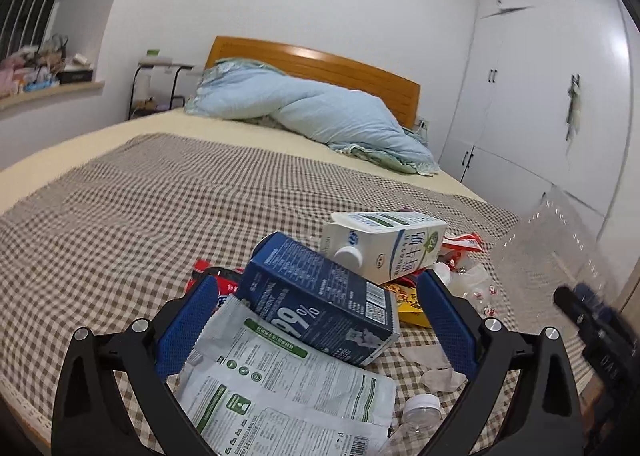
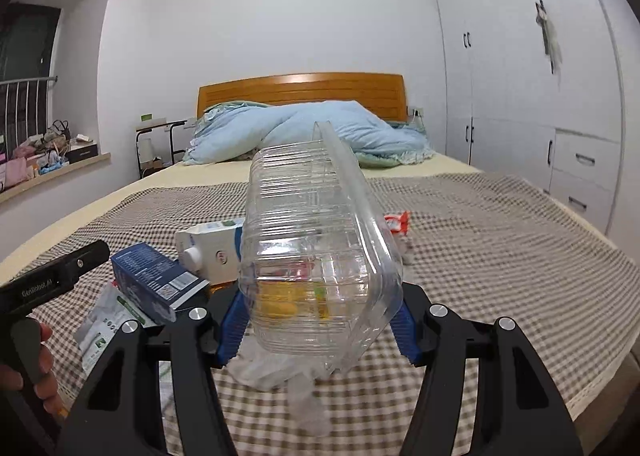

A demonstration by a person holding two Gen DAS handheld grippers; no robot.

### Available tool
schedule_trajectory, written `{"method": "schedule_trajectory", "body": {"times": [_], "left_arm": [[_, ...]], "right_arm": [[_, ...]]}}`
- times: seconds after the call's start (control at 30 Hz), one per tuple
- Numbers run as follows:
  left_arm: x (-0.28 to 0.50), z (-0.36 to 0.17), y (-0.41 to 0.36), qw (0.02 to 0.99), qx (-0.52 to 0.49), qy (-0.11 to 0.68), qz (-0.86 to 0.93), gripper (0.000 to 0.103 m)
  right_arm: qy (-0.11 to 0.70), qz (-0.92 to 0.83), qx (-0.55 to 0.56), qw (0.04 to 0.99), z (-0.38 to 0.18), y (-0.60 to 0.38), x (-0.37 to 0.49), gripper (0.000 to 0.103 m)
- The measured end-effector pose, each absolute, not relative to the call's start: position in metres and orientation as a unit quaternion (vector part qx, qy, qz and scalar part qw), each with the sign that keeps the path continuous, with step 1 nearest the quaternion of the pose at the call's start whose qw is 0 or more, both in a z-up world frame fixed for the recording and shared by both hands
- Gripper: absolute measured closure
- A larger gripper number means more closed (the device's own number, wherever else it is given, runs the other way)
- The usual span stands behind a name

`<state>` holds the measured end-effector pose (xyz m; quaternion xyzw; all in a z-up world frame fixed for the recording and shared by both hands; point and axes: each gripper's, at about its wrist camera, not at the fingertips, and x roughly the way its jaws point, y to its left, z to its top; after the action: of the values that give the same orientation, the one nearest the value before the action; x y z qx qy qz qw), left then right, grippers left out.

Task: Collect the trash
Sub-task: 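Lift the clear container with the right tool while the left tool approaches the cartons, then close the left tool on the white milk carton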

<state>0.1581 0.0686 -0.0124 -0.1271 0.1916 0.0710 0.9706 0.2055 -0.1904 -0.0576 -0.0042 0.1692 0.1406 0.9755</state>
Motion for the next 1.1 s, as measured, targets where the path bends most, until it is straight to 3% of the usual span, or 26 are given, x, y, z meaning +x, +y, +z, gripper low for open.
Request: {"method": "schedule_trajectory", "body": {"times": [0.8, 1.1], "left_arm": [[0.179, 0.016, 0.028, 0.973, -0.041, 0.223, 0.03, 0.007], [0.222, 0.033, 0.017, 0.962, 0.028, 0.273, -0.002, 0.007]], "right_arm": [[0.164, 0.136, 0.067, 0.975, -0.058, -0.239, 0.24, 0.044], [0.171, 0.128, 0.076, 0.974, -0.06, -0.249, 0.256, 0.044]]}}
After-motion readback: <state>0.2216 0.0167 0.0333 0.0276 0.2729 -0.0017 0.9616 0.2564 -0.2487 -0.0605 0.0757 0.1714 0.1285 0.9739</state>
